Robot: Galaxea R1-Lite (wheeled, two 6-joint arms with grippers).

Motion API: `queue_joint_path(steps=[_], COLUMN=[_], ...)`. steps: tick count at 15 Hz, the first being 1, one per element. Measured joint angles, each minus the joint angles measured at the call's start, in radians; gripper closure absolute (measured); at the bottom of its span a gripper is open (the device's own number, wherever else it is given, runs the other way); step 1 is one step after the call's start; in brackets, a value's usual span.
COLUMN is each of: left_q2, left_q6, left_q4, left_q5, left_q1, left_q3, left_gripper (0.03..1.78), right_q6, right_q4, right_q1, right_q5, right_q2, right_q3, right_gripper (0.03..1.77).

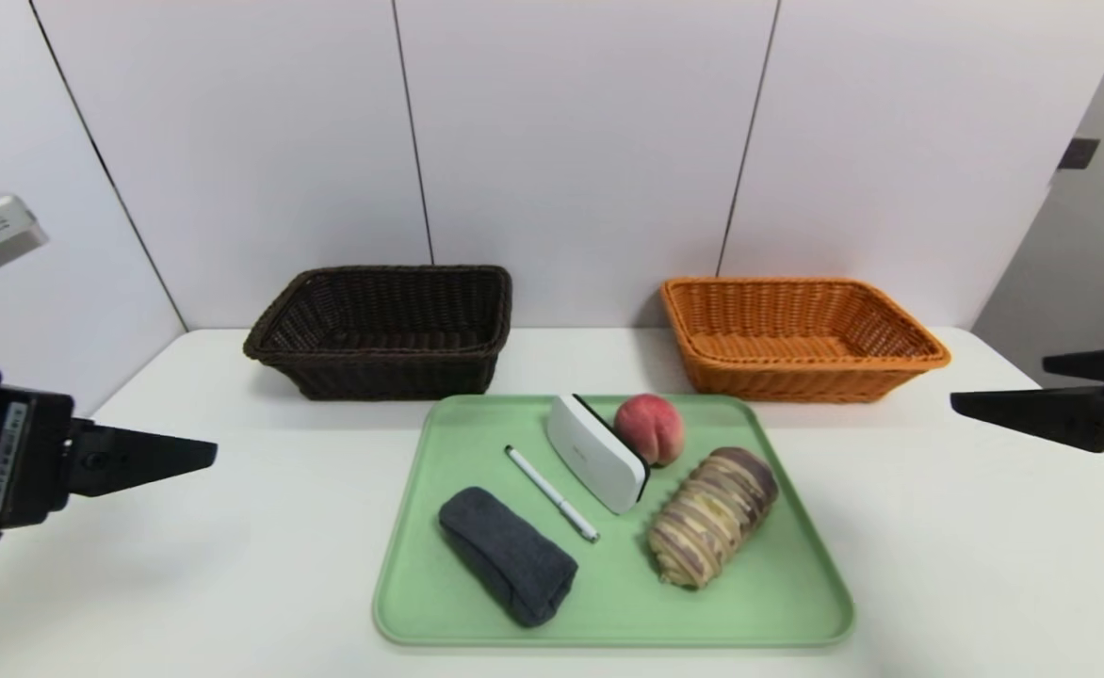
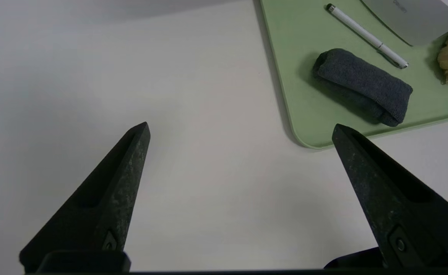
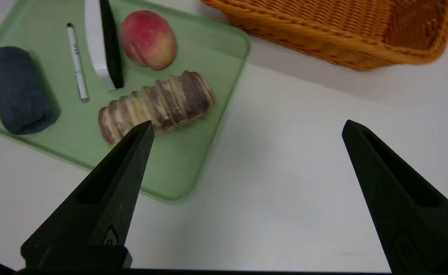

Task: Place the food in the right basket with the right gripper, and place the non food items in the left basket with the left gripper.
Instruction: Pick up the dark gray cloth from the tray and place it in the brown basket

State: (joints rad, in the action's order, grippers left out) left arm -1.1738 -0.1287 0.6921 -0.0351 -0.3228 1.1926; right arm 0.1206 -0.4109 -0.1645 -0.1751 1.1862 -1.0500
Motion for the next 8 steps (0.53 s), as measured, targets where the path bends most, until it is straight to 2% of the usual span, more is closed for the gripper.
queue_joint_path(steps=[3, 8], left_q2=[-0.098, -0.186], left_q6=[-0.052, -0.079], left_q4=[0.027, 0.029], left_q5=[-0.020, -0.022], left_q1=[-0.078, -0.151], left_q3=[0.073, 0.116], left_gripper=[0.12, 0.12], right_q6=[0.000, -0.007], right_q4=[-0.001, 0.000], right_q1=[-0.077, -0.086], right_q5=[-0.001, 0.003], right_q2=[0.071, 0.120], right_q3=[-0.068, -0.089], right_gripper=[0.10, 0.10])
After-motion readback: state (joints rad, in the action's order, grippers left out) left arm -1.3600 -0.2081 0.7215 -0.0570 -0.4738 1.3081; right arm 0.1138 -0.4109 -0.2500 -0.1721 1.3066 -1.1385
